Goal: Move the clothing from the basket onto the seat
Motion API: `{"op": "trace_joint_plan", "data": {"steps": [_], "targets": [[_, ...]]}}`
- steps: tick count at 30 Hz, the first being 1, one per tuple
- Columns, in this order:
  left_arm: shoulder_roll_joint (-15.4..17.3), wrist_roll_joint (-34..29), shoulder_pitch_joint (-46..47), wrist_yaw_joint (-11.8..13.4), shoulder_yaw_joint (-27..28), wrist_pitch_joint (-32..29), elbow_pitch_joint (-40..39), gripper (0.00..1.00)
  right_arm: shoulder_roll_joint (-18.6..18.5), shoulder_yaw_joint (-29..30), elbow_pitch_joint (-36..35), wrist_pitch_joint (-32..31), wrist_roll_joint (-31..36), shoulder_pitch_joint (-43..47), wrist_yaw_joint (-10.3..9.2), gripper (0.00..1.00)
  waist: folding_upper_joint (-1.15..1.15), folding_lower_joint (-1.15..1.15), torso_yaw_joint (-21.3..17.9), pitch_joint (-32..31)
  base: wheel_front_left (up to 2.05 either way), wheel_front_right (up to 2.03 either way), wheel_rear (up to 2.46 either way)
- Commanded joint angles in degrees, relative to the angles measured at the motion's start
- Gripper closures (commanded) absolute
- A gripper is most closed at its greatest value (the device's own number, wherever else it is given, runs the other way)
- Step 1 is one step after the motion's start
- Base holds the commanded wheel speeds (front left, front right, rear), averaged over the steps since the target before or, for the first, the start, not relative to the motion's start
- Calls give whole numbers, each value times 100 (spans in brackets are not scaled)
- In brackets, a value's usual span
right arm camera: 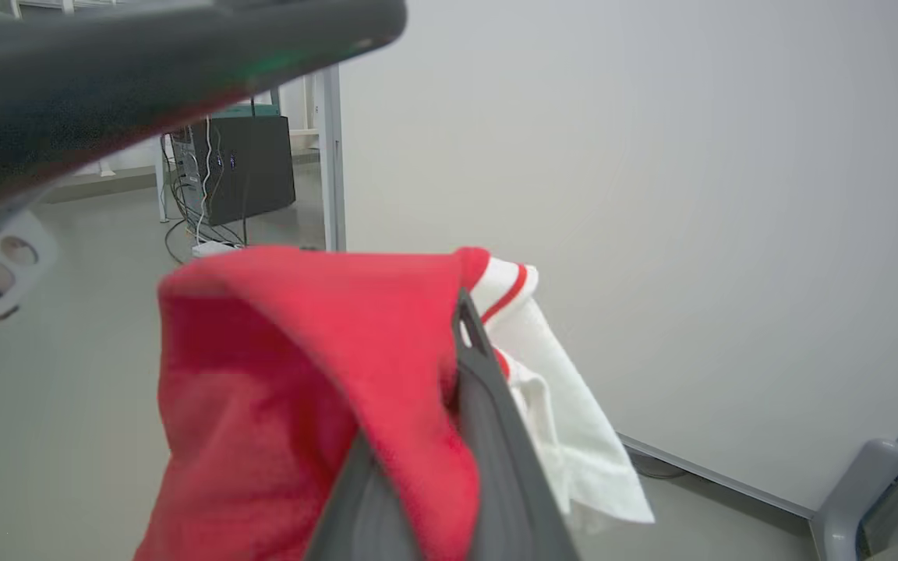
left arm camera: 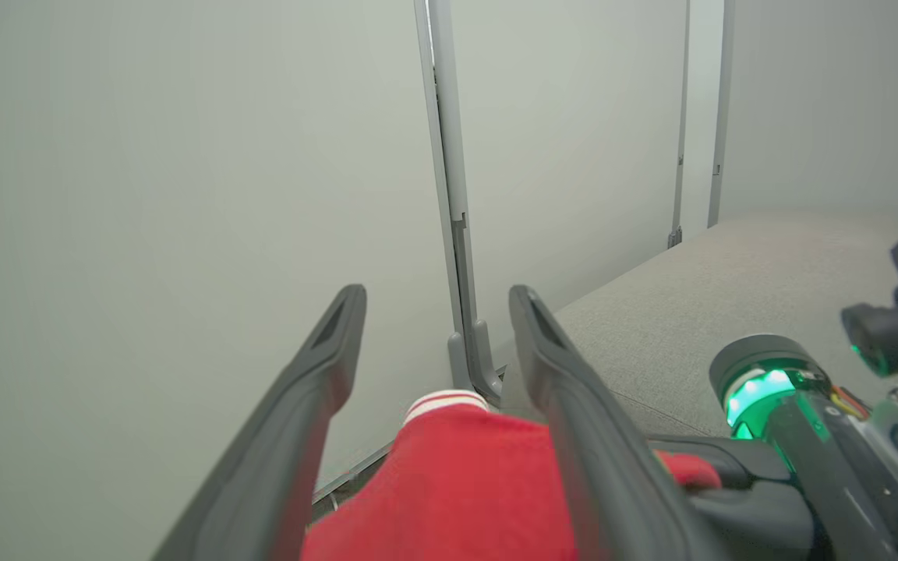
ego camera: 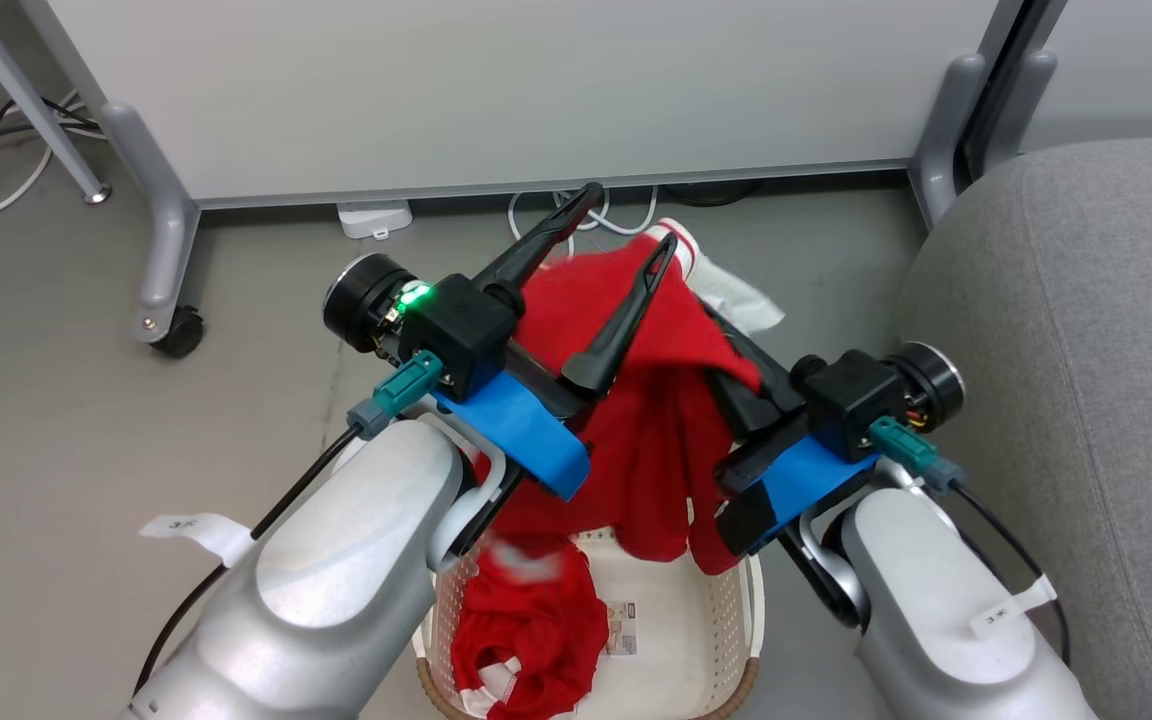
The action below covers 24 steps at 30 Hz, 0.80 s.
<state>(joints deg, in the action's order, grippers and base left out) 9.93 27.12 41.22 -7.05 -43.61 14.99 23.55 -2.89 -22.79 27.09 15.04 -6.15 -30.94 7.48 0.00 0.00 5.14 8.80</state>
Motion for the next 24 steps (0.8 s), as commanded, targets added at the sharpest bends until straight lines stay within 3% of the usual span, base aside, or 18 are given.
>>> {"op": "trace_joint_plan", "data": {"steps": [1,10,24], "targets": [[11,-36,-46,49,35,27,-35,0,1,117,-55,22,-24,83,3,100,0,0,3,27,0,0,0],[61,-129,-159,108,122,23,-109,0,0,451,-196,22,15,213,3,100,0,0,-196,174,0,0,0],[90,-296,-251,66,-35,24,-166,0,0,1175,-738,22,151,457,3,100,0,0,-1028,416,0,0,0]]}}
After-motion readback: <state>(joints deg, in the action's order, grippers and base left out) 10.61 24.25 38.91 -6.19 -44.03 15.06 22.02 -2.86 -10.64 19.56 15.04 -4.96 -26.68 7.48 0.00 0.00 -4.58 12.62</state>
